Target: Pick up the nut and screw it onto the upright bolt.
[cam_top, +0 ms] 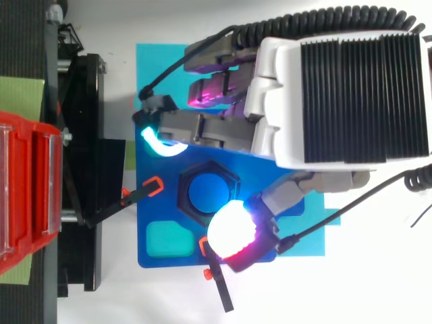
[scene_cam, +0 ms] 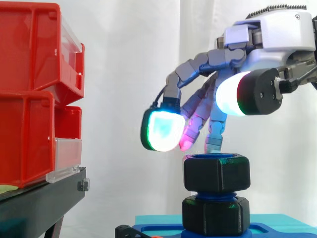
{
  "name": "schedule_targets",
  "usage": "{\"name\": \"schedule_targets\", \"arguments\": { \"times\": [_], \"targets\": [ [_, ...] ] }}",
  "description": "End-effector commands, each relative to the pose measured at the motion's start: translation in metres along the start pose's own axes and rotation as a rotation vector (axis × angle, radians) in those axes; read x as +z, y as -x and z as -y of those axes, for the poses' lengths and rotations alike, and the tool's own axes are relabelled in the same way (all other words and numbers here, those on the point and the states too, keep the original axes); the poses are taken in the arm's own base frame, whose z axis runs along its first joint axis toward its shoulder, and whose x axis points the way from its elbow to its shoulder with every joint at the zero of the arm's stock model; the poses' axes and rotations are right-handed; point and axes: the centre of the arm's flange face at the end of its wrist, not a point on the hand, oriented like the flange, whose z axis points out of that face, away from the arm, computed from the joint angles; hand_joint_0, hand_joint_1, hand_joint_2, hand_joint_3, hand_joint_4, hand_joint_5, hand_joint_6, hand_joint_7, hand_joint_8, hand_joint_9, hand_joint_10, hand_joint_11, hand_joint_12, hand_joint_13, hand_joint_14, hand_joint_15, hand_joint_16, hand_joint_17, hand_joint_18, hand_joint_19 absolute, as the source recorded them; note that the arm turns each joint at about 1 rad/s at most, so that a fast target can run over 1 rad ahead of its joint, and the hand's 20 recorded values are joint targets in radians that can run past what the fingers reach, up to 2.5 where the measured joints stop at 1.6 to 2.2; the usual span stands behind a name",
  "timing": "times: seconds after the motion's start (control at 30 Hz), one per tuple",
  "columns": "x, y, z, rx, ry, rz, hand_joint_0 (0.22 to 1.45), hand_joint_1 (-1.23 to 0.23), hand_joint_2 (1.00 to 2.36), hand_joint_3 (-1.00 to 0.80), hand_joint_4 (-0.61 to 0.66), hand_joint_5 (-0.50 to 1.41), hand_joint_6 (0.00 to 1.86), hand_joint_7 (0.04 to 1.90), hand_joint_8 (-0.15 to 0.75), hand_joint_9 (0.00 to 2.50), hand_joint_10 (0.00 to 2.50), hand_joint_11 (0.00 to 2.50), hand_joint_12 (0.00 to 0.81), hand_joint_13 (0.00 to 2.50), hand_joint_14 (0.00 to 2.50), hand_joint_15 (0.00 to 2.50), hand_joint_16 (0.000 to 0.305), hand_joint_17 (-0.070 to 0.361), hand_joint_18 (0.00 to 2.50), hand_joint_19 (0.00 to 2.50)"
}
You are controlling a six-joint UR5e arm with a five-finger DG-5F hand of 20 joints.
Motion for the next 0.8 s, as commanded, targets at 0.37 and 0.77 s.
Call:
{"name": "schedule_targets", "arguments": {
  "times": [0.37, 0.77],
  "targets": [
    [0.009, -0.004, -0.029, -0.001, 0.003, 0.019, 0.49, -0.27, 1.0, -0.5, 0.2, -0.14, 0.5, 0.51, 0.158, 0.65, 0.0, 0.0, 0.192, 0.54, 0.0, 0.0, 0.02, 0.046, 0.08, 0.0],
    [0.006, -0.027, -0.033, 0.002, 0.009, 0.011, 0.48, -0.27, 1.0, -0.5, 0.24, -0.14, 0.5, 0.5, 0.187, 0.49, 0.0, 0.0, 0.178, 0.44, 0.0, 0.0, 0.016, 0.035, 0.0, 0.0]
  ]
}}
